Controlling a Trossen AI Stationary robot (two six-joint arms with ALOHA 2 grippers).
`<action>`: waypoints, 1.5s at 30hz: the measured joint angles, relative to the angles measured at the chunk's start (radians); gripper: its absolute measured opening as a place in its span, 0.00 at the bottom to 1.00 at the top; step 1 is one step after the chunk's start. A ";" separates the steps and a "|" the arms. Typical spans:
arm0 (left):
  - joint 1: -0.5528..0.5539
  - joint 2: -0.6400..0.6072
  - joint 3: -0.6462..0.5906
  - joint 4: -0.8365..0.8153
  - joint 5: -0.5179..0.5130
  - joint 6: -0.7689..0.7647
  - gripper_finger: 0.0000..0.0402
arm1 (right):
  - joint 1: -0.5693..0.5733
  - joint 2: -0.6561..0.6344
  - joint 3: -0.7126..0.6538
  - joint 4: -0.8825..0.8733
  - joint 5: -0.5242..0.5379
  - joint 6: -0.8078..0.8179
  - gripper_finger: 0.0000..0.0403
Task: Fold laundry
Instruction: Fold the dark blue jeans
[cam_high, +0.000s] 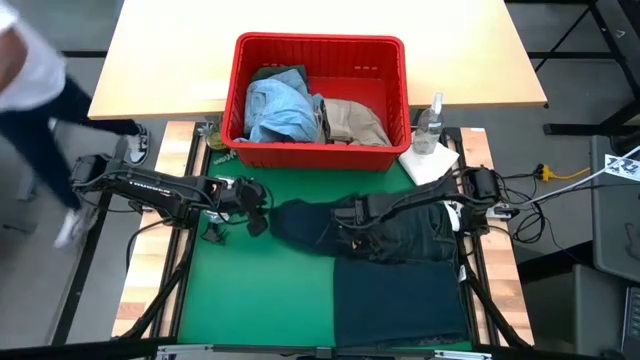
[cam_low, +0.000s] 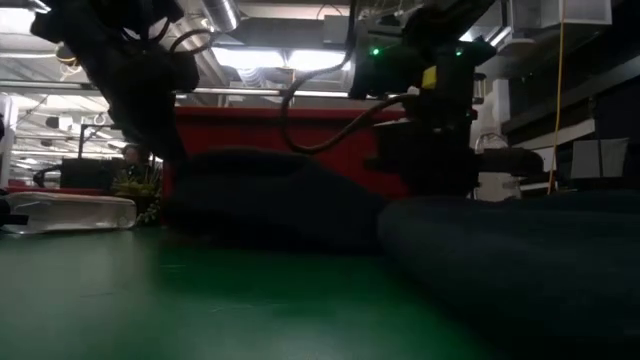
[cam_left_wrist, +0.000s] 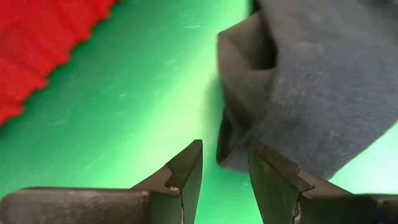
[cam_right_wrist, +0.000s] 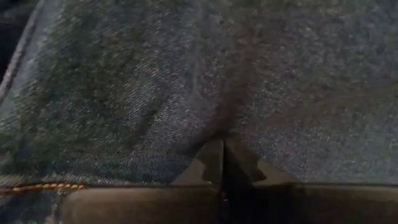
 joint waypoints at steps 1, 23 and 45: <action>0.000 0.000 0.000 0.012 0.018 0.021 0.31 | 0.009 0.000 0.000 0.000 0.003 -0.011 0.00; 0.065 0.000 0.000 0.042 0.205 0.414 0.31 | 0.025 0.001 -0.003 0.008 0.026 -0.125 0.00; 0.182 0.132 -0.001 0.098 0.447 0.568 0.10 | 0.026 0.001 -0.003 0.010 0.050 -0.126 0.00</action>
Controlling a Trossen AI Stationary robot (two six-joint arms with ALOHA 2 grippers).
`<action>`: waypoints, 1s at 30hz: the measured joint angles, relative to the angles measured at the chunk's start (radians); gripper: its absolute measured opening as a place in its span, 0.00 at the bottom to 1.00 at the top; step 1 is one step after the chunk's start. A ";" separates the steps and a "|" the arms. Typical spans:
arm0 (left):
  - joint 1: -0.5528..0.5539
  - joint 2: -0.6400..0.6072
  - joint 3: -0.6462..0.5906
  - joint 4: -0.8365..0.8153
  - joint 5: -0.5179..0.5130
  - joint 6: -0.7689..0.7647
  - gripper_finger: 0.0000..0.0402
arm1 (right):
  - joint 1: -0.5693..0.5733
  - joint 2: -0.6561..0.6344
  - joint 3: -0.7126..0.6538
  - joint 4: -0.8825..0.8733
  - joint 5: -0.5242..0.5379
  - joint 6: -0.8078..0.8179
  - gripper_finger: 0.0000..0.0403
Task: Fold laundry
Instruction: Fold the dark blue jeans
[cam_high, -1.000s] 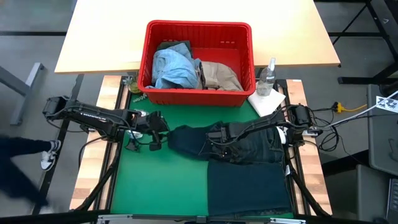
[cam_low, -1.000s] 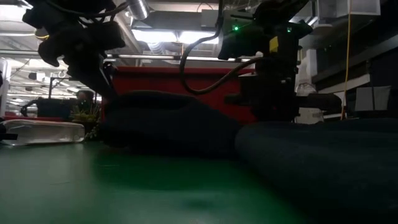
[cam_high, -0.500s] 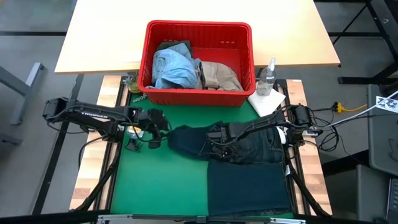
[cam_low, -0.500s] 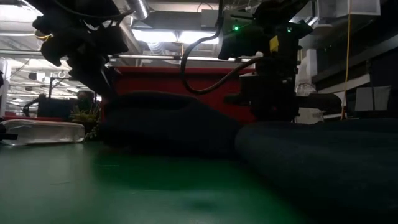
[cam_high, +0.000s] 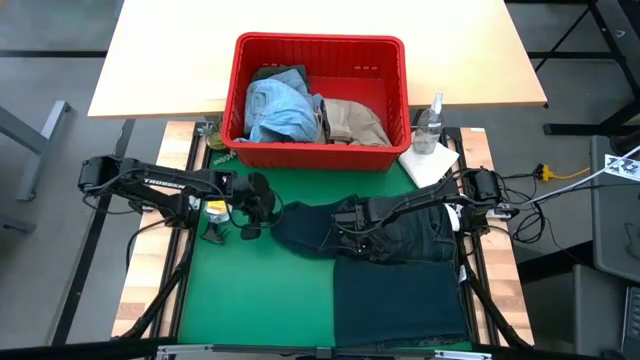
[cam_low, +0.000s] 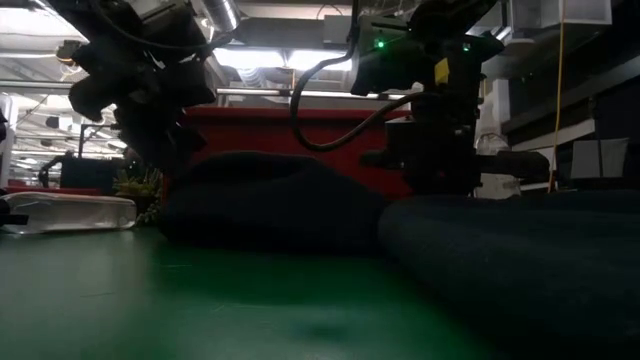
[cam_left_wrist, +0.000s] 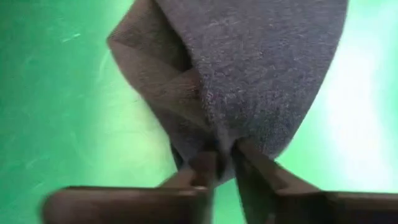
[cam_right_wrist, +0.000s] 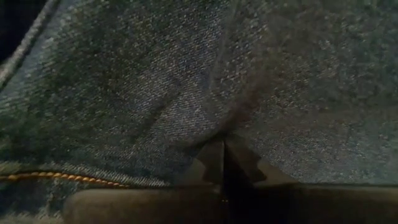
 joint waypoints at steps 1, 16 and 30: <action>0.000 -0.006 0.000 -0.007 -0.020 -0.001 0.05 | 0.000 0.000 0.000 0.000 0.005 0.000 0.00; 0.027 -0.053 0.000 -0.024 -0.252 -0.060 0.00 | 0.001 0.010 0.157 -0.136 0.082 0.007 0.00; 0.026 -0.053 0.000 -0.020 -0.263 -0.054 0.00 | 0.002 0.006 0.416 -0.349 0.072 0.133 0.04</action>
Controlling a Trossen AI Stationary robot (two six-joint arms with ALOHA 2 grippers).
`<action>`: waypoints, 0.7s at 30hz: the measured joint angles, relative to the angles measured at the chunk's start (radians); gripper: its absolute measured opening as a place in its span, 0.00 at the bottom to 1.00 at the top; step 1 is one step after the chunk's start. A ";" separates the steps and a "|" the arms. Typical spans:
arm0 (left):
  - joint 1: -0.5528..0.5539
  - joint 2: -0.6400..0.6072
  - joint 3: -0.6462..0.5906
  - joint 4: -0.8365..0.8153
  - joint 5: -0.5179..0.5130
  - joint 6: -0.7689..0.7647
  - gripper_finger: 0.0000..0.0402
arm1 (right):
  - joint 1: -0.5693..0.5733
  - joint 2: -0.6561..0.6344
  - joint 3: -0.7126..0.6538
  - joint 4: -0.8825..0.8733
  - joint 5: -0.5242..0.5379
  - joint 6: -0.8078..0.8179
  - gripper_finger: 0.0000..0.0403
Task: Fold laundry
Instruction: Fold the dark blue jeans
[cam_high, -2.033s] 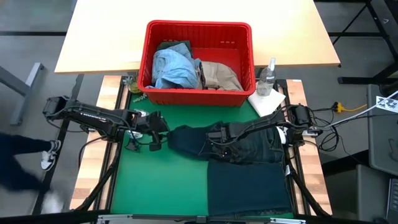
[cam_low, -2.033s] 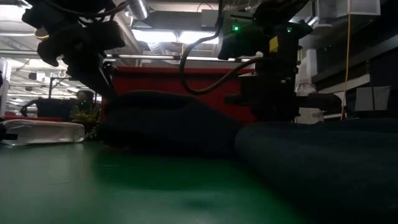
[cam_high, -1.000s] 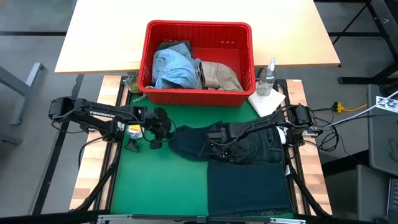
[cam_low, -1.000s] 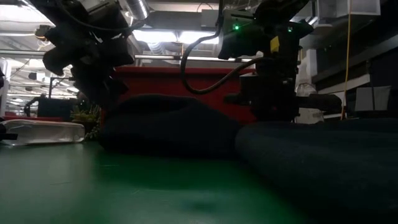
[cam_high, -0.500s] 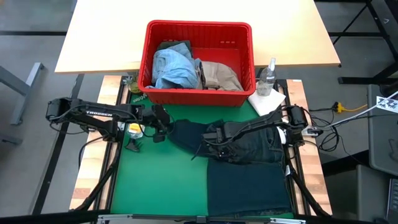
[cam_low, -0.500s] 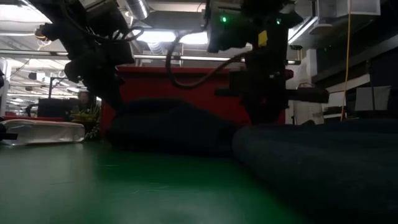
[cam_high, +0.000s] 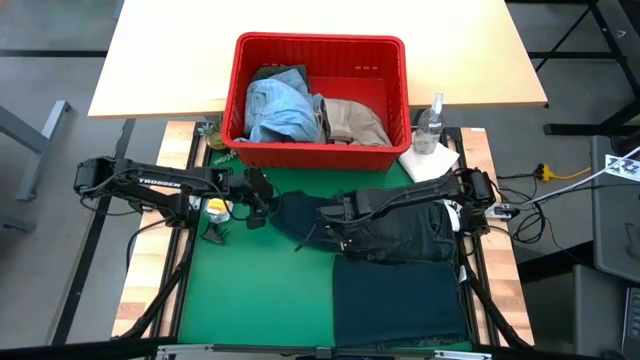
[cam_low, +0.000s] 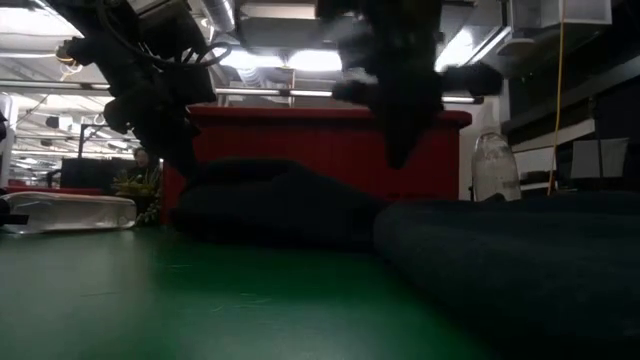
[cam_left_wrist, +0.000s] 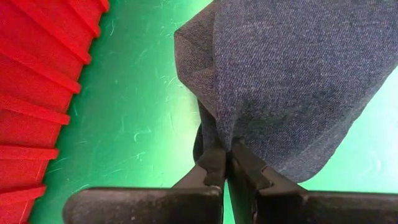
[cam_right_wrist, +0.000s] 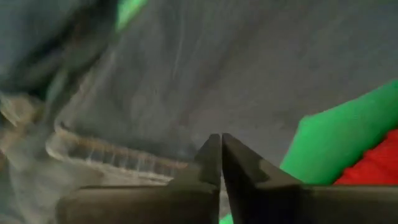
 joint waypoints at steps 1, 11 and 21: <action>0.000 0.000 0.000 0.000 0.000 0.005 0.00 | 0.004 0.000 0.023 0.005 -0.015 0.002 0.06; 0.000 0.000 0.000 0.000 0.001 0.011 0.00 | 0.101 0.013 0.102 0.435 -0.055 0.027 0.35; 0.000 0.000 0.000 0.006 0.001 0.013 0.00 | 0.142 0.193 0.101 0.824 0.069 -0.055 0.41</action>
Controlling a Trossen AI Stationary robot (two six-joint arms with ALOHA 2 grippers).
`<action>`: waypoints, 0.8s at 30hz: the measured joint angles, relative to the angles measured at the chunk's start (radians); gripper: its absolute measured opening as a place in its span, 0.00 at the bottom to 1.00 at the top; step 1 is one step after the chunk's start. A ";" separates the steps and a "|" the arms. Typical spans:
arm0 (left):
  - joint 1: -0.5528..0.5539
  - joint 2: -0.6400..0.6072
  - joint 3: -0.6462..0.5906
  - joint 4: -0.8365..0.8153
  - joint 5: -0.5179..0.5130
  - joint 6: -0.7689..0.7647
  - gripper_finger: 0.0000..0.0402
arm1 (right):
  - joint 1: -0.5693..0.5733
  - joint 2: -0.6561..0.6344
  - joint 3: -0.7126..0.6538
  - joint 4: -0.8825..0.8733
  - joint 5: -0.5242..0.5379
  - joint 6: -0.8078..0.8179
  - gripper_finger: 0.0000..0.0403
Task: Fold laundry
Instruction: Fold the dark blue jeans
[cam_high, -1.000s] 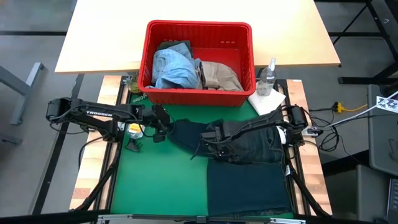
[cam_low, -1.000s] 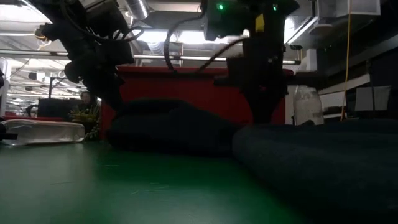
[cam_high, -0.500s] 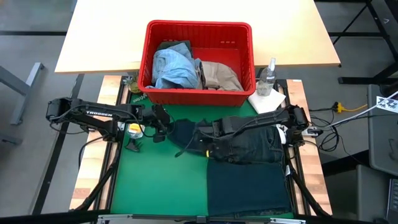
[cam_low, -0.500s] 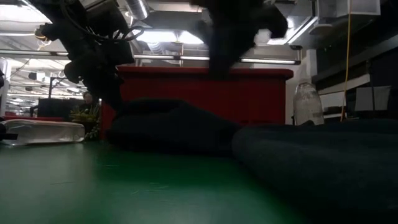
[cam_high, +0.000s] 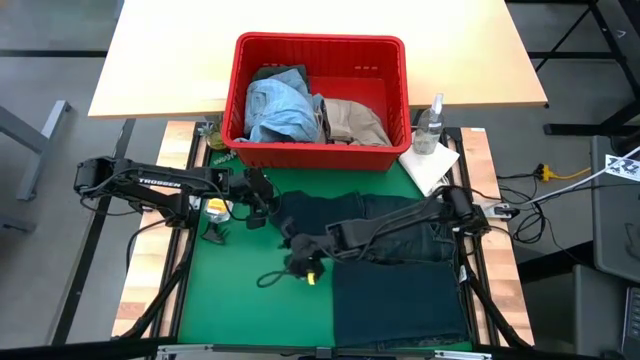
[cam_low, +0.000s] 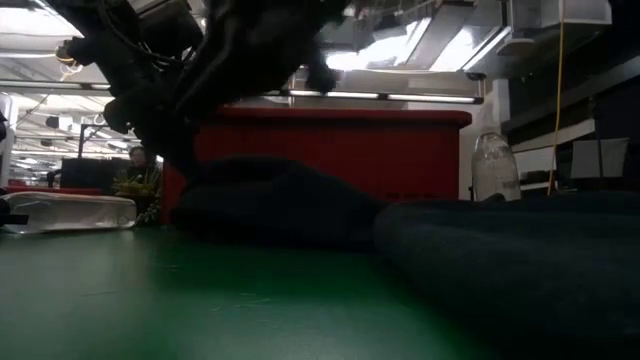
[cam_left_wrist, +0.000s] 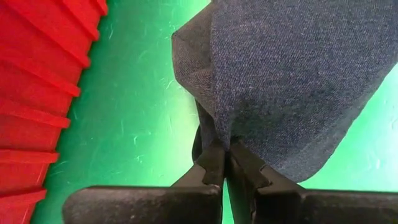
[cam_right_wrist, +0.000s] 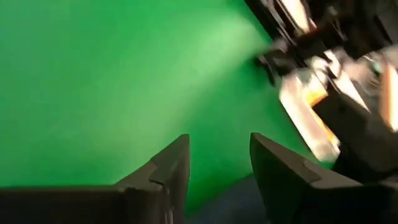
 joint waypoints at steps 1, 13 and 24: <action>0.000 0.000 0.000 -0.001 0.000 0.000 0.00 | -0.007 0.021 0.000 0.037 0.031 0.000 0.40; 0.000 0.000 0.000 -0.004 0.001 -0.004 0.00 | -0.089 0.087 0.000 0.073 0.157 0.059 0.38; 0.000 0.000 0.000 -0.004 -0.001 -0.004 0.00 | -0.166 0.087 0.000 -0.010 0.158 0.162 0.38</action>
